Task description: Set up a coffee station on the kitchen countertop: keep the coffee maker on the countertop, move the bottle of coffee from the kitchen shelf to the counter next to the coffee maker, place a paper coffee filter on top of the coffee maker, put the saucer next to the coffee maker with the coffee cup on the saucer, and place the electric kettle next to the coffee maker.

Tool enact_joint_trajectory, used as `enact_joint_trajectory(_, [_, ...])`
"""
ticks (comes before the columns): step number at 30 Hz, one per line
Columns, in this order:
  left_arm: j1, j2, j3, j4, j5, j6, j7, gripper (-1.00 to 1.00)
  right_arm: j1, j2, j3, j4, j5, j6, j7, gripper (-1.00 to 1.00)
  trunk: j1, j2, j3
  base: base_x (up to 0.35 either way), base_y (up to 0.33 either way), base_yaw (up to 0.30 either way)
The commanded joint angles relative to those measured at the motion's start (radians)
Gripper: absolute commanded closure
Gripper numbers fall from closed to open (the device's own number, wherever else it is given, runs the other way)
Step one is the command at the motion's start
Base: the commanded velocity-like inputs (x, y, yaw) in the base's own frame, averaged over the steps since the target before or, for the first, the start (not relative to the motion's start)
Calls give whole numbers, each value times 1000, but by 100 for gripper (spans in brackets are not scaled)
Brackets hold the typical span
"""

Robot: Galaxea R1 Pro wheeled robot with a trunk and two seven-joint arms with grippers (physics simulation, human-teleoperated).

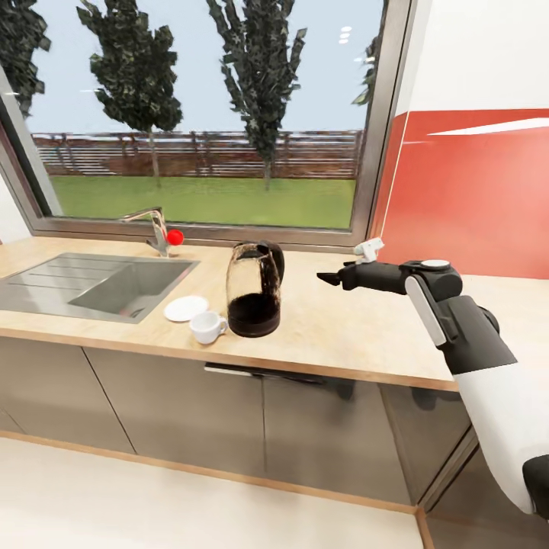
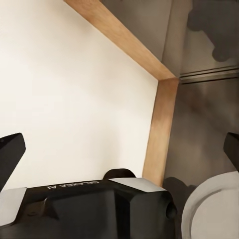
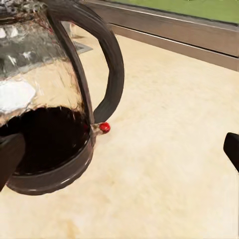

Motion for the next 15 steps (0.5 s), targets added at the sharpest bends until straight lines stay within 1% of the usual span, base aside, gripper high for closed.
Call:
enact_joint_trajectory(1, [0,0,-5,1,2,-9,-1,-100,-1,3,1,0,-2,3,0,-100,0,0,-1,175,-77,0])
enact_joint_trajectory(5, [-1,0,-5,1,2,-9,-1,-100,0,8,1,0,-2,2,-1,-100,0,0,-1,112,-50,0])
enact_joint_trajectory(9, [-1,0,-5,1,2,-9,-1,-100,3,12,0,14,-2,-1,-1,-100,0,0,-1,23,-10,0])
enact_joint_trajectory(11, [-1,0,-5,1,2,-9,-1,-100,8,12,0,39,-2,-53,-1,-100,0,0,-1,3,-1,0])
enact_joint_trajectory(15, [-1,0,-5,1,2,-9,-1,-100,13,15,0,69,-5,-82,1,-100,0,0,-1,0,0,0])
